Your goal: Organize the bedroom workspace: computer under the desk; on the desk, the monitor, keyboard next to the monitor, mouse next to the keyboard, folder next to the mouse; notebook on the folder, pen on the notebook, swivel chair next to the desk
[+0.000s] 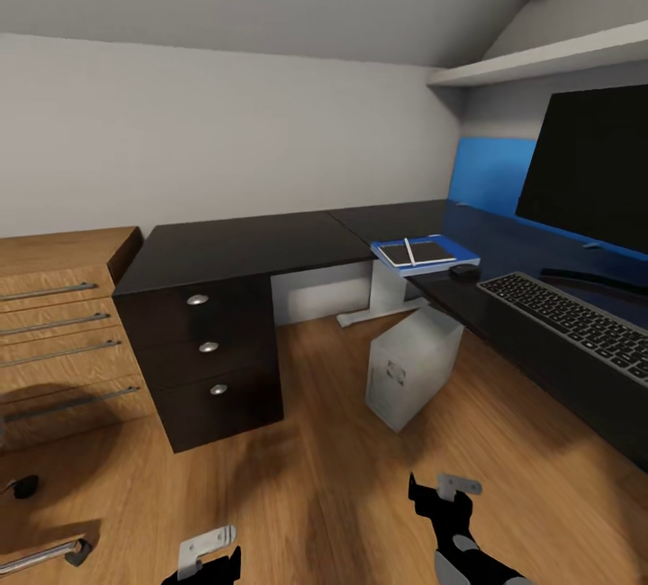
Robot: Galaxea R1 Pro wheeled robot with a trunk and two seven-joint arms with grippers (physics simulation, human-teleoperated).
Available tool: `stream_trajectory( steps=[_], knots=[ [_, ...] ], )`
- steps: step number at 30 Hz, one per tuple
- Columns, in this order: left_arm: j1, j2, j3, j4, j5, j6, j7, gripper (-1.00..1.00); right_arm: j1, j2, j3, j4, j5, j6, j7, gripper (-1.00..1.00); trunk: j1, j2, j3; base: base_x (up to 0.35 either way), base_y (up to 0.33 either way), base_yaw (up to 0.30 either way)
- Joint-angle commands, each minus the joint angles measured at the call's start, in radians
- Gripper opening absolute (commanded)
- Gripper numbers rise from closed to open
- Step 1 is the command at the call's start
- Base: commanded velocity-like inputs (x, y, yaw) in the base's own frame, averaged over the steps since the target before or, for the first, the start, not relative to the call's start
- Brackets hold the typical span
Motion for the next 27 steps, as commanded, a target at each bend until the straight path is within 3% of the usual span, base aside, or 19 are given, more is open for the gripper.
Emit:
stream_trajectory(
  steps=[1, 8, 15, 27],
  knots=[
    [0.0, 0.001, -0.002, -0.001, 0.005, 0.003, 0.006, 1.0, 0.004, -0.001, 0.009, -0.001, -0.005, -0.003, -0.007, 1.0, -0.004, 0.007, 0.002, 0.0, 0.0, 0.0],
    [0.0, 0.001, -0.002, 0.054, 0.006, -0.028, 0.005, 1.0, 0.036, -0.003, 0.007, 0.002, -0.003, -0.012, -0.006, 1.0, -0.031, 0.056, 0.024, 0.0, 0.0, 0.0],
    [0.0, 0.001, -0.002, 0.124, 0.007, -0.137, 0.001, 1.0, 0.058, -0.002, 0.008, 0.019, -0.002, -0.06, -0.006, 1.0, -0.058, 0.105, 0.046, 0.0, 0.0, 0.0],
    [0.0, -0.002, -0.005, 0.229, 0.008, -0.168, -0.001, 1.0, 0.068, -0.001, 0.008, 0.074, -0.004, -0.088, -0.005, 1.0, -0.104, 0.189, 0.084, 0.0, 0.0, 0.0]
  ],
)
